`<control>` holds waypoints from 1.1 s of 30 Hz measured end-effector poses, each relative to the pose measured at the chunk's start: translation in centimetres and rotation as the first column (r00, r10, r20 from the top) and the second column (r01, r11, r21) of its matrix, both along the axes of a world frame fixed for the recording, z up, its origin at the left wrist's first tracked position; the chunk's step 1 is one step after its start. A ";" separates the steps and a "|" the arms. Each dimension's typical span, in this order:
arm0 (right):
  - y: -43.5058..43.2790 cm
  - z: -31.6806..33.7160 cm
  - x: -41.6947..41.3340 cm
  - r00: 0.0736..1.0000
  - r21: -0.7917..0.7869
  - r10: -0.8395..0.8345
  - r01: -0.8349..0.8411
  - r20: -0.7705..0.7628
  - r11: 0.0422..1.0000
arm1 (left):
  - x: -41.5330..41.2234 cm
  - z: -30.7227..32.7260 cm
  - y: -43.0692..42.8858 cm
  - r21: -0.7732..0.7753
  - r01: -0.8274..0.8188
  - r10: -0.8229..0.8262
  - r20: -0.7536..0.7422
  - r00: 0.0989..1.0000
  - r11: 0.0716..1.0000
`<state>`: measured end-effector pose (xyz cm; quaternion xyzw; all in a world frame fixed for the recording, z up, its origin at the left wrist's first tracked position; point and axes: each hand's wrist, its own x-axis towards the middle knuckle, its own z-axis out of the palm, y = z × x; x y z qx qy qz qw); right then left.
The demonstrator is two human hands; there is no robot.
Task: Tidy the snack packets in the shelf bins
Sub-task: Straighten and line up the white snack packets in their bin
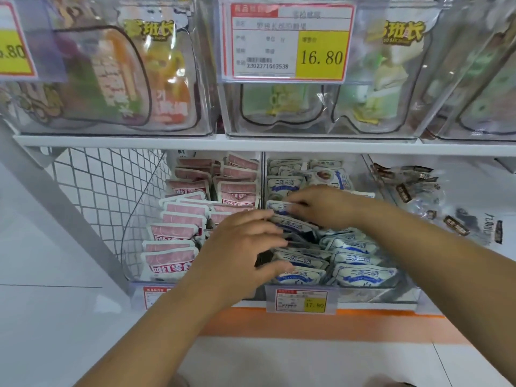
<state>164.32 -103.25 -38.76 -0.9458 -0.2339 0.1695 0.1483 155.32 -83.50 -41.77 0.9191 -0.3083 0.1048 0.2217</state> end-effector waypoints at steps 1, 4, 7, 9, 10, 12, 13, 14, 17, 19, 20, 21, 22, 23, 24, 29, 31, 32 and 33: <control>-0.1 0.1 0.0 0.995 0.022 -0.032 0.034 -0.095 0.999 | 0.1 -0.2 0.1 -0.004 0.010 -0.010 -0.004 1.000 1.000; 0.0 -0.2 0.0 0.975 -0.052 -0.053 0.043 -0.218 0.998 | 0.1 -0.4 0.5 0.000 0.033 -0.033 0.009 0.999 0.999; 0.0 -0.7 0.8 0.983 -0.008 -0.049 0.049 -0.176 0.999 | 0.0 -0.6 0.6 -0.007 0.024 -0.023 0.028 0.999 1.000; -0.8 -0.1 1.5 0.965 0.045 -0.114 0.128 -0.236 0.991 | 0.1 -0.8 0.5 -0.010 -0.001 0.001 0.040 0.999 1.000; -1.2 0.1 1.8 0.948 0.050 -0.148 0.168 -0.281 0.985 | 0.0 -0.8 0.5 -0.012 -0.014 0.014 0.041 0.999 1.000; -1.1 0.3 1.9 0.930 0.024 -0.170 0.188 -0.327 0.982 | -0.1 -0.9 0.3 -0.021 -0.036 0.037 0.051 0.998 0.999; -0.7 0.1 1.7 0.933 -0.006 -0.155 0.161 -0.324 0.987 | -0.1 -0.9 0.2 -0.025 -0.047 0.048 0.060 0.997 0.999; -0.2 -0.4 1.6 0.943 -0.047 -0.124 0.115 -0.309 0.992 | -0.1 -1.0 0.1 -0.023 -0.059 0.060 0.071 0.996 0.998; 0.7 -1.8 1.1 0.965 -0.090 -0.043 0.020 -0.258 0.996 | 0.2 -1.2 -0.2 -0.015 -0.098 0.099 0.106 0.989 0.995; 0.0 -1.3 0.8 0.976 -0.002 -0.066 0.067 -0.209 0.998 | 0.3 -1.3 -0.4 -0.013 -0.114 0.115 0.116 0.987 0.993; -0.7 -0.9 0.6 0.979 0.057 -0.093 0.104 -0.182 0.993 | 0.4 -1.3 -0.6 -0.008 -0.119 0.120 0.119 0.986 0.993; -1.4 -0.6 0.2 0.981 0.100 -0.112 0.129 -0.162 0.987 | 0.5 -1.3 -0.7 -0.004 -0.127 0.127 0.119 0.985 0.992; -1.9 -0.5 -0.2 0.984 0.111 -0.109 0.126 -0.143 0.986 | 0.5 -1.2 -0.9 0.000 -0.138 0.137 0.117 0.984 0.990; -2.0 -0.5 -0.7 0.989 0.109 -0.092 0.104 -0.114 0.989 | 0.5 -1.2 -1.0 0.004 -0.150 0.148 0.111 0.983 0.989; -1.7 -0.8 -1.0 0.995 0.113 -0.078 0.085 -0.068 0.990 | 0.5 -1.2 -1.0 0.006 -0.160 0.158 0.106 0.982 0.987; 1.4 -2.4 -0.4 0.977 0.016 0.029 -0.033 0.210 0.999 | 0.5 -0.7 -1.4 0.071 -0.215 0.205 0.121 0.971 0.974; 0.9 -1.1 -0.3 0.992 0.038 0.043 -0.048 0.117 0.998 | 0.2 -0.2 -2.3 0.135 -0.206 0.188 0.133 0.973 0.969; 0.2 -0.2 -0.5 0.997 0.079 0.021 -0.026 0.074 0.997 | 0.0 0.1 -2.8 0.176 -0.183 0.161 0.130 0.978 0.967; -0.8 0.7 -0.5 0.997 0.132 -0.025 0.015 0.072 0.991 | -0.1 0.4 -3.3 0.215 -0.154 0.130 0.119 0.984 0.964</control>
